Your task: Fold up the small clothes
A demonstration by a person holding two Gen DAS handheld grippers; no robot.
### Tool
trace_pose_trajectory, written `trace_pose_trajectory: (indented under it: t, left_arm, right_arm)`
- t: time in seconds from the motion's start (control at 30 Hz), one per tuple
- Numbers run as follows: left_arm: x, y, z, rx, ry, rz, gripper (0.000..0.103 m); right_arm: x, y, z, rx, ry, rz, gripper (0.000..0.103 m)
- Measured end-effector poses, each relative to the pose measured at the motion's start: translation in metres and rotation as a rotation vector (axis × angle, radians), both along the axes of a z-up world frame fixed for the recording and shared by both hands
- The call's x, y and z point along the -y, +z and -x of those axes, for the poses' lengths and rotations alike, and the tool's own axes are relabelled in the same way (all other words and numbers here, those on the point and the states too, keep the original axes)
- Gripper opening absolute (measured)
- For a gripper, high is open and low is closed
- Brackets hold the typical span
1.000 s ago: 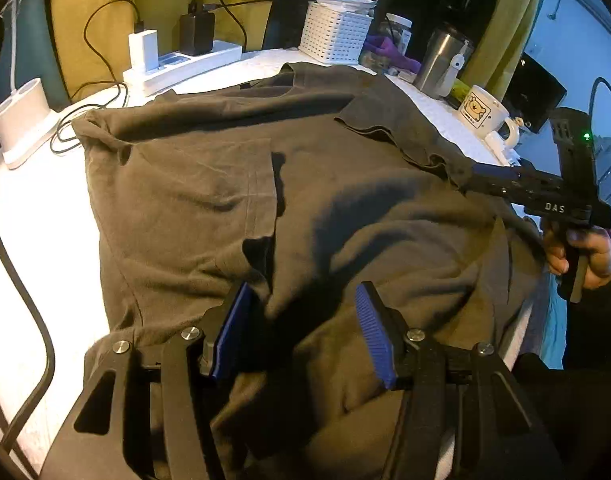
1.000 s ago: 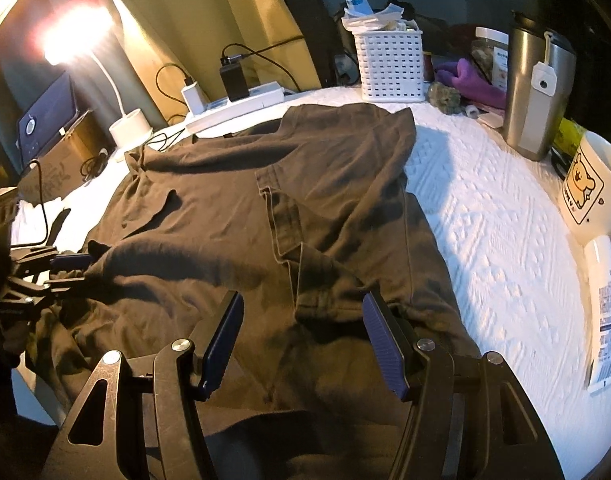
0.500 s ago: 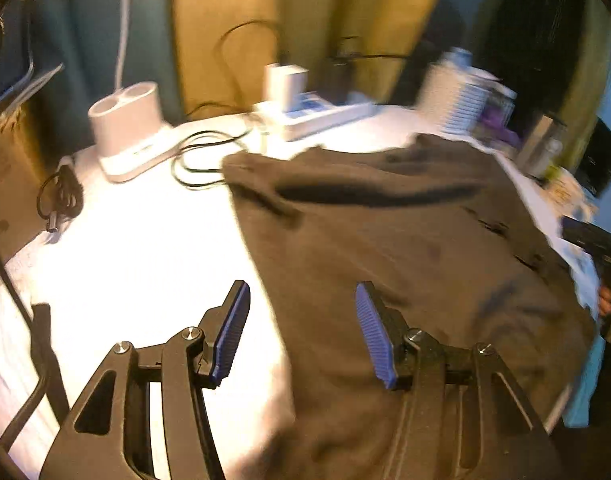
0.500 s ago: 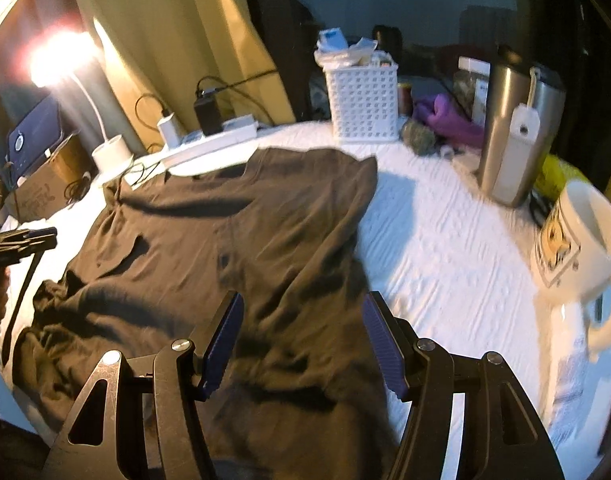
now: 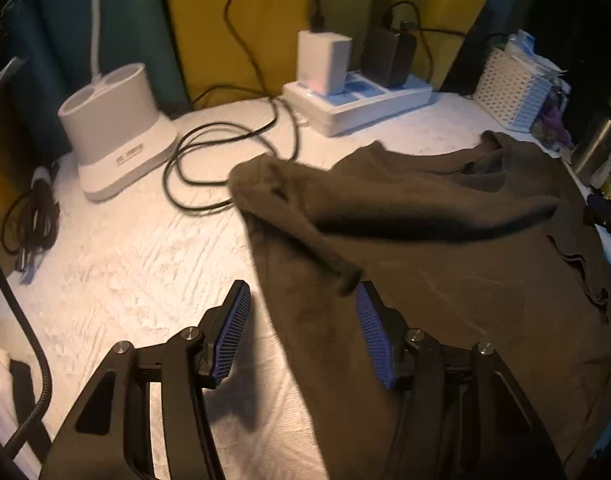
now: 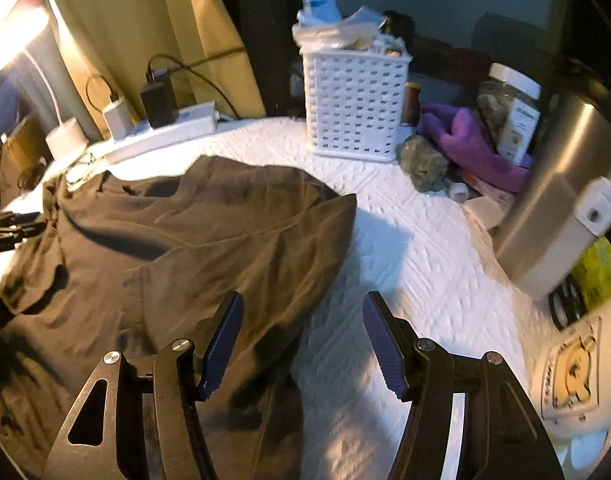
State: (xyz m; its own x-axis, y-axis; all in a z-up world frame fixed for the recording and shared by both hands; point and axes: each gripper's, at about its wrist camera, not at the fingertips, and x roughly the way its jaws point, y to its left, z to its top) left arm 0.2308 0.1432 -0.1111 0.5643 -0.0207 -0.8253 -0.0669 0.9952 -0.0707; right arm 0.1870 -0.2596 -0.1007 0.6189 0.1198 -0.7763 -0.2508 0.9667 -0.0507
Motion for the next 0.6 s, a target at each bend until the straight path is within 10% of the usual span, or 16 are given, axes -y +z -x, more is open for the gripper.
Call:
trace_pose_trajectory:
  t: [0.6]
  left_arm:
    - [0.035,0.063,0.148,0.171,-0.018,-0.069,0.062]
  right_arm:
    - [-0.013,0.021,0.127,0.06,-0.007,0.034,0.064]
